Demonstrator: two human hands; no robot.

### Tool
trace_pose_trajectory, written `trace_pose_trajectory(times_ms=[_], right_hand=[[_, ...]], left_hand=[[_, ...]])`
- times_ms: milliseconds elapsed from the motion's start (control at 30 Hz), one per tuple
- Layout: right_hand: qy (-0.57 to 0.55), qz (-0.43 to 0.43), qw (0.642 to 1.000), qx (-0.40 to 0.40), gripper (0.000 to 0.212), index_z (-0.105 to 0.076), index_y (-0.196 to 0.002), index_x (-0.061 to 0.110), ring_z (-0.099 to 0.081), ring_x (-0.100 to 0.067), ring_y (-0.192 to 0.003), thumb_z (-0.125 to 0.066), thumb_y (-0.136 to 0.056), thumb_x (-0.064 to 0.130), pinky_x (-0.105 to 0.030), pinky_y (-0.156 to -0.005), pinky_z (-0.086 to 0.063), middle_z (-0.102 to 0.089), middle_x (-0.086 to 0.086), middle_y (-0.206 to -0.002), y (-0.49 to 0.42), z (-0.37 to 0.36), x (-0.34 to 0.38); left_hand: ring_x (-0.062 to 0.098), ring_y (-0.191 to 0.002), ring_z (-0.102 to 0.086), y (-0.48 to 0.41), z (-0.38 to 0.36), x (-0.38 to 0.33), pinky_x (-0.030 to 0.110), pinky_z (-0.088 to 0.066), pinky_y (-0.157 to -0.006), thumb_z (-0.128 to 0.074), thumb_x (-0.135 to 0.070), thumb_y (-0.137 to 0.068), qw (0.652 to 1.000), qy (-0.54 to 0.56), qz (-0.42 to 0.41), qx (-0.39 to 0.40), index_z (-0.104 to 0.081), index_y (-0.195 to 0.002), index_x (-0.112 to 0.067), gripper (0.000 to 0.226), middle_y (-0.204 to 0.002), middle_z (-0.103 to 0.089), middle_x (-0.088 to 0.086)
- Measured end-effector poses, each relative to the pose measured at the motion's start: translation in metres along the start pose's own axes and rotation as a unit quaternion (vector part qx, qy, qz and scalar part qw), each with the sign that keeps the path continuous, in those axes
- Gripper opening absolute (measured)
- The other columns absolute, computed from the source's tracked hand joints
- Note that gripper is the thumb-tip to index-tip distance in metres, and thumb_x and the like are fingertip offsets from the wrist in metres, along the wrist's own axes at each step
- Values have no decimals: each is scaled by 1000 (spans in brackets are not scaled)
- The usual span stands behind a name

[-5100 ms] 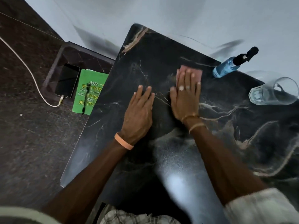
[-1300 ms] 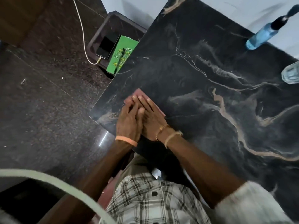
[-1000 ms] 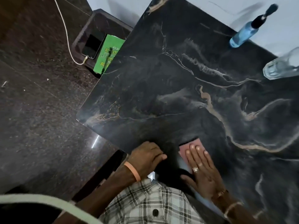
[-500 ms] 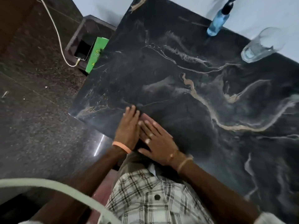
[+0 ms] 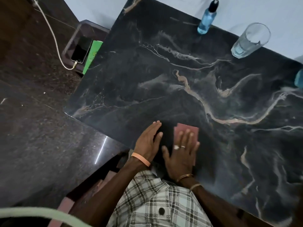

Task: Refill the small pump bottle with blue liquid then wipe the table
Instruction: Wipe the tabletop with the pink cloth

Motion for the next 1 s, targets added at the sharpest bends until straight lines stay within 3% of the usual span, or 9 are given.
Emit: trace_pose_trajectory(times_ms=[133,333,433,533,600,700,767,867,1000], right_hand=[[34,186,982,14,83,-14,-155,2,0,-39,-150,-29,-96,58,-63,-117,-9,-1,-24,-162,-35,-2,76],[69,260,963,29,80,1,-155,2,13,-37,-149,-27,-96,47,-61,-117,1,10,-23,-161,-130,11,198],[112,354,927,46,80,-2,-156,4,10,-36,-150,-34,-97,47,-59,-117,5,6,-20,-163,-169,12,270],[165,475,863,49,74,-7,-157,9,12,-37,-149,-28,-98,48,-59,-117,6,2,-17,-163,-158,3,298],[178,542,819,59,70,-19,-155,10,14,-39,-149,-26,-97,49,-58,-117,0,-9,-19,-162,-129,-4,282],[126,572,807,77,63,-44,-146,8,-11,-43,-147,-36,-95,43,-57,-119,-7,-39,-22,-151,-94,-12,226],[117,556,820,74,57,-50,-141,10,-26,-41,-144,-40,-97,44,-56,-120,-9,-50,-19,-143,-71,-14,172],[99,474,874,45,66,-37,-151,13,-18,-33,-149,-42,-100,55,-56,-118,-20,-32,-13,-157,-36,-6,68],[71,145,987,-5,72,-32,-152,9,-16,-33,-150,-39,-98,55,-59,-115,-23,-19,-15,-162,-21,10,-19]], left_hand=[[23,-123,-59,-9,40,24,21,-35,-105,-61,-15,-98,997,15,47,-64,-64,-129,-8,32,-130,-66,9],[22,-120,-59,-26,131,100,15,-34,-98,-59,-18,-99,942,54,223,-245,-66,-126,-10,29,-129,-66,9],[29,-134,-48,-35,169,132,34,-35,-113,-54,-14,-100,923,39,250,-289,-58,-132,-4,34,-141,-56,15],[34,-146,-33,-40,188,153,49,-26,-120,-48,-17,-103,925,-2,270,-267,-50,-141,-3,40,-153,-41,19],[35,-150,-21,-44,180,148,47,-20,-123,-47,-16,-104,953,-66,217,-199,-45,-145,-3,44,-158,-32,19],[44,-147,-23,-39,138,120,56,-24,-119,-55,-7,-98,983,-146,93,-63,-52,-139,2,41,-155,-32,26],[46,-138,-39,-30,103,96,59,-33,-112,-60,-8,-93,977,-211,-26,2,-64,-127,2,35,-147,-46,27],[41,-129,-53,-16,56,62,54,-47,-102,-45,-25,-94,951,-242,-180,70,-71,-118,-3,42,-138,-58,21],[41,-130,-52,-12,25,35,56,-48,-101,-56,-24,-93,951,-228,-184,102,-68,-122,0,39,-139,-57,20]])
Point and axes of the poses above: each hand's wrist, its own y-axis away from the middle knuckle, its own z-axis out of the back of the hand, x = y × z, the point moved 4 cm from there along -y, towards the middle knuckle
